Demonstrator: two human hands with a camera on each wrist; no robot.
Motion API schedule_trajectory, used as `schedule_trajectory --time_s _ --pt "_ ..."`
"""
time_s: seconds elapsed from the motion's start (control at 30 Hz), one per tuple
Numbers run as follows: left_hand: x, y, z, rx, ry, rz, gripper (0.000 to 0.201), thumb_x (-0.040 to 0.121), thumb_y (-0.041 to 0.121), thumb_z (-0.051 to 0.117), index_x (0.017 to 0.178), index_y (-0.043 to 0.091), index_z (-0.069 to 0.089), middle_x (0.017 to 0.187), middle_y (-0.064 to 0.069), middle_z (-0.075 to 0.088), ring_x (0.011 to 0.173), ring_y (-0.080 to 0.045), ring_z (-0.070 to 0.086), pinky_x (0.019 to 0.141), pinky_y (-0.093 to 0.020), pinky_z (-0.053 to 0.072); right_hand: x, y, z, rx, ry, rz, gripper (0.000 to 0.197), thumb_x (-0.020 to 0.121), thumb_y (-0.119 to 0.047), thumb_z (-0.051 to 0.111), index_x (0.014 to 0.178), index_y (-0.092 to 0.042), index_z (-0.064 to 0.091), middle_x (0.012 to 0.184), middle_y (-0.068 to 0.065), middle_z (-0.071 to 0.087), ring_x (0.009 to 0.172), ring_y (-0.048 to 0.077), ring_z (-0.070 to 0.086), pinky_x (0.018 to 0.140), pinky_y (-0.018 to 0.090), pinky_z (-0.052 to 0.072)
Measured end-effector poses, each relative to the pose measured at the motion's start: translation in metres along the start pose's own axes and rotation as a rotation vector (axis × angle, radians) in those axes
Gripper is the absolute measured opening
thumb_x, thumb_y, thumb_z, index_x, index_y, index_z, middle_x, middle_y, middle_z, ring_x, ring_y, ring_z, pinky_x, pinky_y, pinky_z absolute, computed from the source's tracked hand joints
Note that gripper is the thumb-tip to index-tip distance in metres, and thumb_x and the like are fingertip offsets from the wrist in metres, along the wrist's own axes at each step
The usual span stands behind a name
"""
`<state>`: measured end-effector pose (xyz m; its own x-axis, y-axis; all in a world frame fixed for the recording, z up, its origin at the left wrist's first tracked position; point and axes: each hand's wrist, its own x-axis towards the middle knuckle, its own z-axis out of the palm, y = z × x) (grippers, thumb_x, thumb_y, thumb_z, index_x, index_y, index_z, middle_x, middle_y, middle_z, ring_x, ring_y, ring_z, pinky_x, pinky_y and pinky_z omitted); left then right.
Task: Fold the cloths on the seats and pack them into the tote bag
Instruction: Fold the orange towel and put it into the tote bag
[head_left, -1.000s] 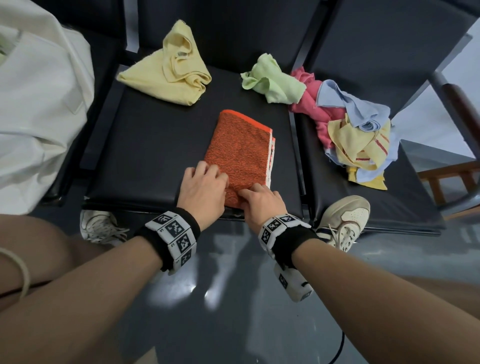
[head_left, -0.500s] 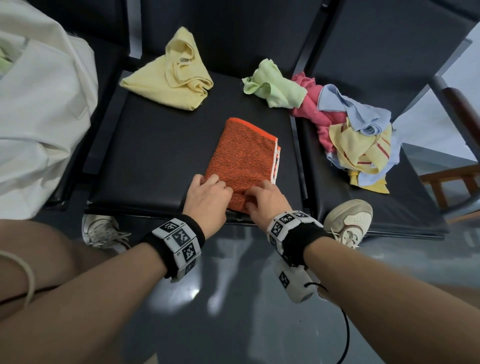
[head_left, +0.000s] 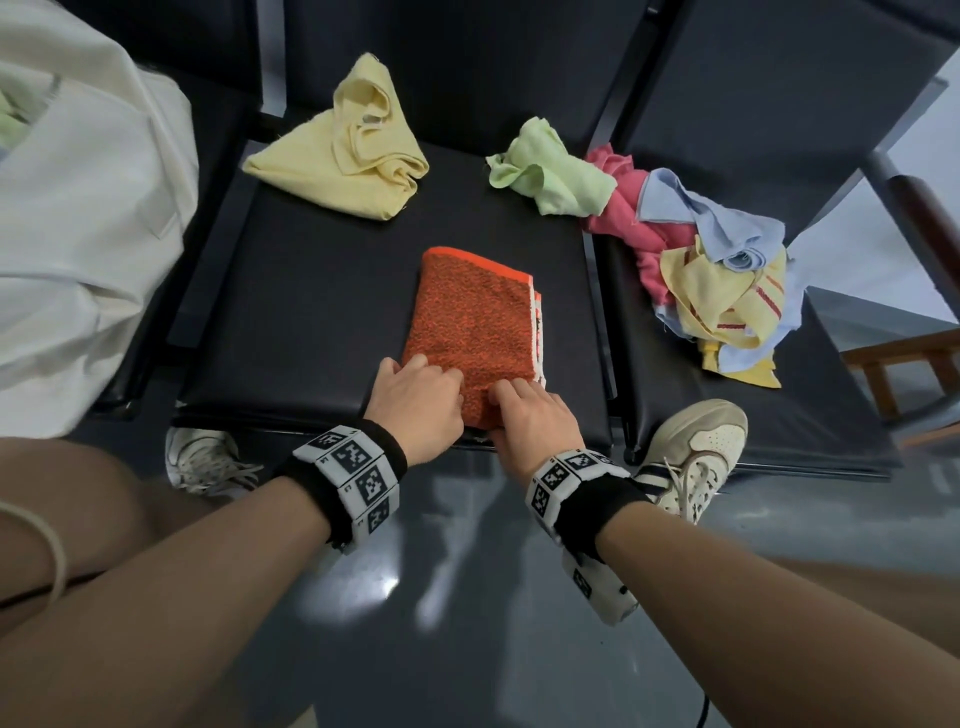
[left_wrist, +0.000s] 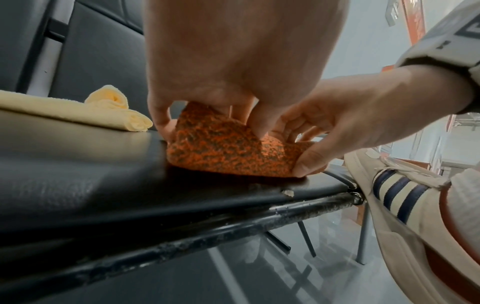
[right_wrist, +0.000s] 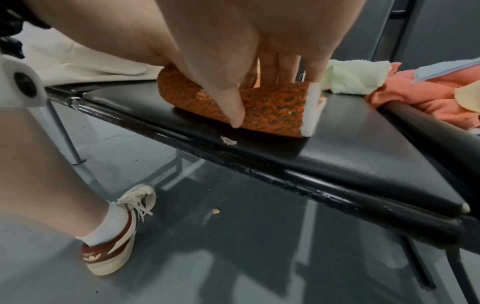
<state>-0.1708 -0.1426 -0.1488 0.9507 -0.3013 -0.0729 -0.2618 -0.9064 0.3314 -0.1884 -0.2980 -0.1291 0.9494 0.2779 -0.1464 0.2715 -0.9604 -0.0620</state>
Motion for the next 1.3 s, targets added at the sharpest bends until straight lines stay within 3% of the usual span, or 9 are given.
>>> schedule_trajectory --time_s 0.1,0.27,0.43,0.53,0.63,0.8,0.97,1.1,1.3 --pt "-0.002 -0.001 0.000 -0.080 0.075 -0.011 0.017 0.095 0.033 0.049 0.110 0.025 0.054 0.108 0.005 0.066 0.110 -0.020 0.053 0.092 -0.041 0.036 0.003 0.001 -0.001 -0.016 -0.036 0.001 0.028 0.088 -0.018 0.058 0.117 -0.016 0.056 0.114 0.003 0.058 0.114 0.025 0.051 0.093 0.035 0.038" --pt "-0.007 -0.002 -0.008 0.044 0.242 0.068 0.022 0.081 0.039 0.069 0.096 0.023 0.068 0.104 0.003 0.053 0.104 -0.021 0.048 0.087 -0.039 0.039 0.012 0.002 -0.008 0.001 -0.126 0.021 0.031 0.092 -0.021 0.058 0.122 -0.017 0.056 0.119 0.003 0.056 0.117 0.024 0.049 0.097 0.035 0.038" --pt "-0.014 0.002 -0.011 0.167 0.108 0.070 0.031 0.069 0.035 0.078 0.095 0.021 0.067 0.101 0.004 0.058 0.105 -0.022 0.049 0.083 -0.040 0.037 0.023 0.006 -0.020 0.106 -0.235 0.048 0.032 0.086 -0.017 0.063 0.118 -0.017 0.062 0.117 0.006 0.059 0.111 0.027 0.056 0.091 0.035 0.047" --pt "-0.015 0.004 -0.009 0.163 0.104 0.038 0.021 0.070 0.025 0.077 0.088 0.021 0.067 0.092 0.006 0.061 0.101 -0.021 0.051 0.081 -0.040 0.036 0.021 0.007 -0.019 0.106 -0.220 0.027 0.032 0.086 -0.017 0.064 0.118 -0.016 0.063 0.117 0.007 0.055 0.112 0.027 0.054 0.093 0.038 0.046" --pt "-0.011 0.003 -0.008 0.132 0.095 0.039 0.013 0.085 0.029 0.065 0.097 0.023 0.067 0.098 0.009 0.064 0.109 -0.018 0.049 0.088 -0.039 0.031 0.014 0.008 -0.012 0.067 -0.122 0.023 0.033 0.086 -0.021 0.063 0.119 -0.017 0.064 0.120 0.007 0.048 0.115 0.026 0.047 0.094 0.039 0.044" --pt "-0.007 -0.002 -0.002 0.083 0.091 0.047 0.019 0.096 0.033 0.051 0.106 0.024 0.064 0.107 0.009 0.066 0.112 -0.015 0.048 0.091 -0.039 0.028 0.008 0.007 -0.009 -0.020 -0.049 -0.001 0.036 0.085 -0.031 0.063 0.118 -0.016 0.063 0.121 0.004 0.049 0.118 0.026 0.043 0.093 0.037 0.038" --pt "-0.005 -0.003 -0.002 0.016 0.049 -0.013 0.023 0.100 0.032 0.043 0.113 0.021 0.058 0.111 0.005 0.067 0.115 -0.017 0.049 0.093 -0.042 0.031 0.007 0.000 -0.004 0.117 0.008 0.057 0.040 0.092 -0.037 0.058 0.126 -0.016 0.053 0.123 0.004 0.056 0.119 0.025 0.047 0.096 0.037 0.037" --pt "-0.005 -0.001 -0.003 -0.078 0.071 -0.045 0.026 0.097 0.032 0.047 0.121 0.023 0.047 0.108 0.003 0.069 0.112 -0.020 0.053 0.093 -0.043 0.033 0.011 -0.001 -0.004 0.143 -0.035 0.075 0.032 0.097 -0.035 0.052 0.125 -0.020 0.054 0.120 0.003 0.056 0.118 0.026 0.046 0.095 0.038 0.037" --pt "-0.010 -0.005 -0.011 0.007 0.139 0.007 0.039 0.081 0.035 0.071 0.114 0.023 0.055 0.116 0.002 0.052 0.112 -0.023 0.047 0.091 -0.040 0.040 0.023 0.000 -0.009 0.167 -0.155 0.148 0.034 0.100 -0.039 0.044 0.130 -0.029 0.055 0.122 0.007 0.056 0.123 0.027 0.044 0.100 0.042 0.033"
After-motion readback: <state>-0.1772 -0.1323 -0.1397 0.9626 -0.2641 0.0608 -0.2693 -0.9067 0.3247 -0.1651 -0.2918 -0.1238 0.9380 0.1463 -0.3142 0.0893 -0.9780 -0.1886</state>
